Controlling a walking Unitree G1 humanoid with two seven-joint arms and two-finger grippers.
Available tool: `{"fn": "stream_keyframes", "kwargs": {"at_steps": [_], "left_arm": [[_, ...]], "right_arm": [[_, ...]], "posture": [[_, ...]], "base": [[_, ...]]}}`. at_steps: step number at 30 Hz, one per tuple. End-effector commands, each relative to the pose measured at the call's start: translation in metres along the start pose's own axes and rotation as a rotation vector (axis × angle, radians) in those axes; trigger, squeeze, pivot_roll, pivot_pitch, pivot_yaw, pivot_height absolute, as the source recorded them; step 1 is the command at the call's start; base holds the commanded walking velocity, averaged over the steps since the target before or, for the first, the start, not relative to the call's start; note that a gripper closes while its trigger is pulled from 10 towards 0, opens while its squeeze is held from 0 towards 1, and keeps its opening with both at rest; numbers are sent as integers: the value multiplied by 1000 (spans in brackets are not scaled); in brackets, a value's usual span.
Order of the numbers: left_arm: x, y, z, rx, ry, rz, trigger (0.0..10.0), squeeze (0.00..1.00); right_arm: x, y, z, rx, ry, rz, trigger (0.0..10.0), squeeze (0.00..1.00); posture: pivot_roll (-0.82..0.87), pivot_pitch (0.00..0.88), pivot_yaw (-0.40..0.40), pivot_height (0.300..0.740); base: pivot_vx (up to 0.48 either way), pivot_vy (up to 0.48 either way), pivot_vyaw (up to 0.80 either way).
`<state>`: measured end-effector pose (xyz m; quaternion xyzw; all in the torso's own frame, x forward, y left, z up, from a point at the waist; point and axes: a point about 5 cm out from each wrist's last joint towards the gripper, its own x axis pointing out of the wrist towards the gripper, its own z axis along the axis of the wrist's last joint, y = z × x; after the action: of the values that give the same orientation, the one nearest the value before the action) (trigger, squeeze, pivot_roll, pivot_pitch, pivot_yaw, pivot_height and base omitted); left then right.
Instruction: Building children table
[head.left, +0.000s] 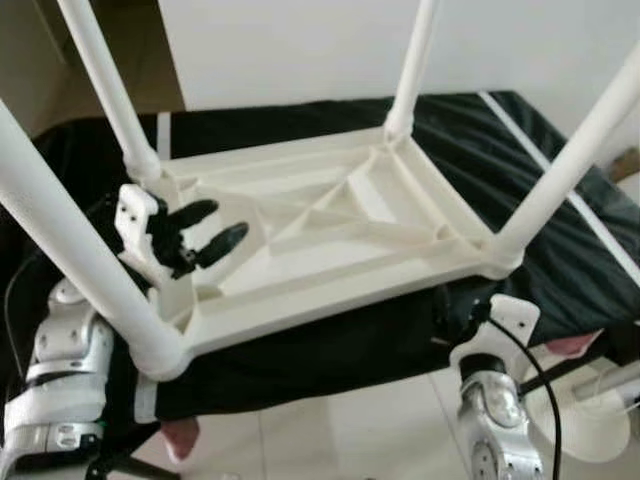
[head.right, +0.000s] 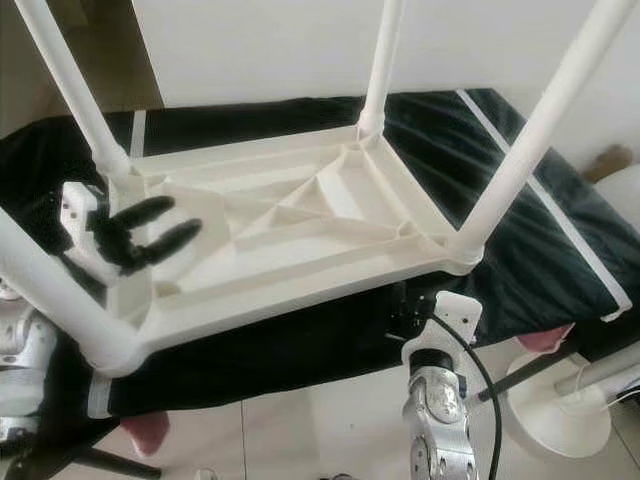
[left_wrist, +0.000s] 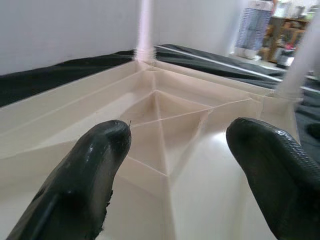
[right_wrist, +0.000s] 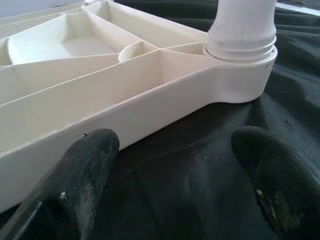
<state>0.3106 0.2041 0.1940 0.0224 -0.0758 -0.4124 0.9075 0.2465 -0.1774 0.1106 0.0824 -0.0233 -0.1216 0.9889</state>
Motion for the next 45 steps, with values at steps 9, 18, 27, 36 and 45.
{"fn": "stream_keyframes", "kwargs": {"at_steps": [9, 18, 27, 36, 45], "left_arm": [[2, -39, -5, -56, 18, -190, 10000, 0], [4, -64, -6, -118, 4, -202, 10000, 0], [12, -76, 3, -134, -45, -173, 10000, 0], [27, -93, 8, -147, -79, -180, 10000, 0], [34, -108, 10, -166, -86, -197, 10000, 0]], "right_arm": [[26, 2, -11, 6, 76, 57, 10000, 0], [54, 5, -9, -18, 89, 130, 10000, 0], [95, 22, -10, -187, 166, 220, 10000, 0], [117, 56, 3, -197, 155, 291, 10000, 0], [120, 78, 5, -187, 128, 338, 10000, 0]], "posture": [[16, 119, -47, 740], [48, 102, -52, 740], [67, 81, -50, 740], [90, 63, -48, 740], [97, 61, -45, 740]], "base": [[0, 0, 0], [0, 0, 0], [0, 0, 0], [0, 0, 0], [0, 0, 0]]}}
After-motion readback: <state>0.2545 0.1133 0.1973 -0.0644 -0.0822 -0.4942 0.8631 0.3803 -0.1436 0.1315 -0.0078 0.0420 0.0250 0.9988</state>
